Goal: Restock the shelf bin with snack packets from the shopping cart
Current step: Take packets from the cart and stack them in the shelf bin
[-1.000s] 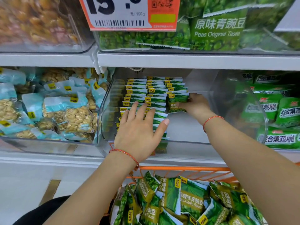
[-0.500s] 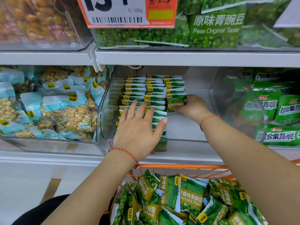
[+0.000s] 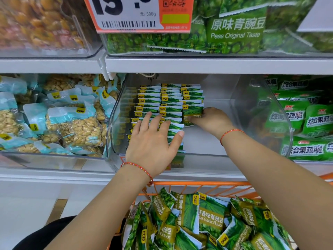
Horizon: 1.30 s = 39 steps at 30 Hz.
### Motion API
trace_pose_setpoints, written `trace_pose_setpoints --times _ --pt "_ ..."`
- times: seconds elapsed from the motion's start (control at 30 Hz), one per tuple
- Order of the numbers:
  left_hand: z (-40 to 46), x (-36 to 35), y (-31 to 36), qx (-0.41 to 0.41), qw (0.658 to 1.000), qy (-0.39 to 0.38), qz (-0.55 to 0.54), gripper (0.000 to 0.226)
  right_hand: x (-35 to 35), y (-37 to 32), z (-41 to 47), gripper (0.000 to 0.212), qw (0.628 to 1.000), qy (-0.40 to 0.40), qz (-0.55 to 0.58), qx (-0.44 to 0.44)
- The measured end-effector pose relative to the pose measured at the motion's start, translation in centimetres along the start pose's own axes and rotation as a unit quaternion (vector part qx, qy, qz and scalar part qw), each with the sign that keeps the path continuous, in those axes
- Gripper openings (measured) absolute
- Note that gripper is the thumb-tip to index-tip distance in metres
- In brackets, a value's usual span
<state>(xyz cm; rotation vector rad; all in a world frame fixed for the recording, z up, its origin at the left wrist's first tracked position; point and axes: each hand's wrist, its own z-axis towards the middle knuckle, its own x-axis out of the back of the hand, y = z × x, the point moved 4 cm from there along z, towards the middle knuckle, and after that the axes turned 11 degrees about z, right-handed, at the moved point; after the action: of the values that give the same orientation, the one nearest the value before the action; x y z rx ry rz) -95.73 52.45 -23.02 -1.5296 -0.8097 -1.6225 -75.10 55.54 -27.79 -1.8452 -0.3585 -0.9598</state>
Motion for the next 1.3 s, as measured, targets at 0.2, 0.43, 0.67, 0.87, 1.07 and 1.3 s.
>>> trace_pose_setpoints --times 0.2,0.43,0.67,0.87,1.07,1.3 --pt "0.1 -0.1 -0.2 -0.002 0.999 -0.037 -0.008 0.067 1.8 -0.3 -1.1 0.066 0.991 0.050 0.108 -0.067" --pt "-0.4 1.0 -0.6 -0.016 0.994 0.045 -0.100 0.067 5.3 -0.7 -5.6 0.036 0.970 0.115 0.215 -0.008" --pt "-5.8 5.4 -0.1 -0.036 0.959 0.124 -0.253 0.028 8.2 -3.5 -13.4 0.018 0.949 0.048 0.305 0.059" --pt "-12.0 5.0 2.7 -0.133 0.965 -0.033 -0.222 0.022 7.1 -4.4 -21.6 0.030 0.974 -0.177 0.137 0.036" --pt "-13.9 1.6 4.0 -0.113 0.979 -0.099 -0.140 0.035 9.0 1.3 -26.1 0.018 0.969 -0.038 0.244 -0.023" --pt "-12.7 -0.8 4.9 -0.106 0.987 -0.115 -0.043 0.041 6.0 7.3 -27.1 0.052 0.981 0.044 0.140 -0.129"
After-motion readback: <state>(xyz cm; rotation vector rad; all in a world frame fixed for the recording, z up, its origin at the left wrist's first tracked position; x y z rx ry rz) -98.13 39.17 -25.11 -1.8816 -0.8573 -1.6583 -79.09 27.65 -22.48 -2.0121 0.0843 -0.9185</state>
